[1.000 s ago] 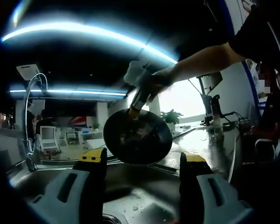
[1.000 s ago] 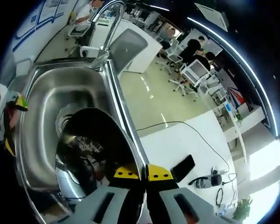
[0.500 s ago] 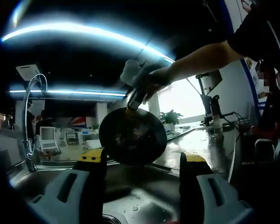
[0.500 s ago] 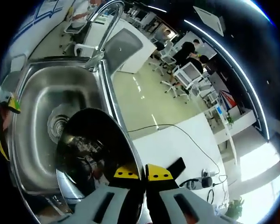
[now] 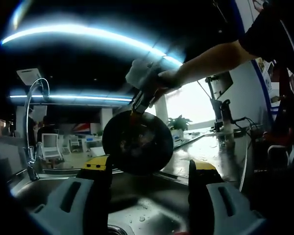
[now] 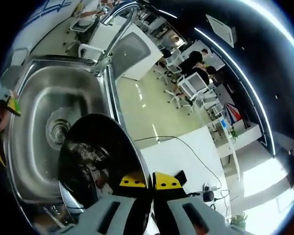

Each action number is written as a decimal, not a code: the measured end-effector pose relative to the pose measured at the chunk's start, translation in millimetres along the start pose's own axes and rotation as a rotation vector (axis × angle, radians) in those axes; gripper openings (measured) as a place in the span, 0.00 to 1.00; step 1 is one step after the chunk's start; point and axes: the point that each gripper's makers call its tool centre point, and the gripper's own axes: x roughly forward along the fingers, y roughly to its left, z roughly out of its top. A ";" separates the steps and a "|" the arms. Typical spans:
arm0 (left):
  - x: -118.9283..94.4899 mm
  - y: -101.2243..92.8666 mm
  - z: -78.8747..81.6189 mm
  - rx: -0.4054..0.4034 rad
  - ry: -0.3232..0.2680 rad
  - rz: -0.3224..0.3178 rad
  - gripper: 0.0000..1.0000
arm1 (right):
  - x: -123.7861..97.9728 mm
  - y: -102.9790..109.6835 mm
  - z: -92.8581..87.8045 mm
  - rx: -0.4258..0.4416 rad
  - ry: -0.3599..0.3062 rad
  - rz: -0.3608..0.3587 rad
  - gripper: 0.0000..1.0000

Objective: Pick up bowl with dirty water move over sink pour dirty water into sink return bowl to place

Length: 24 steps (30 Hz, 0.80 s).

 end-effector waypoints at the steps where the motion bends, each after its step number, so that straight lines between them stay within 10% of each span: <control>1: 0.1 0.0 -0.1 0.000 0.000 0.000 0.59 | -0.4 0.4 1.6 -0.022 -0.003 -0.005 0.00; 24: 0.0 1.0 -1.9 0.002 0.006 0.002 0.59 | -11.9 1.3 26.4 -0.182 -0.092 -0.106 0.00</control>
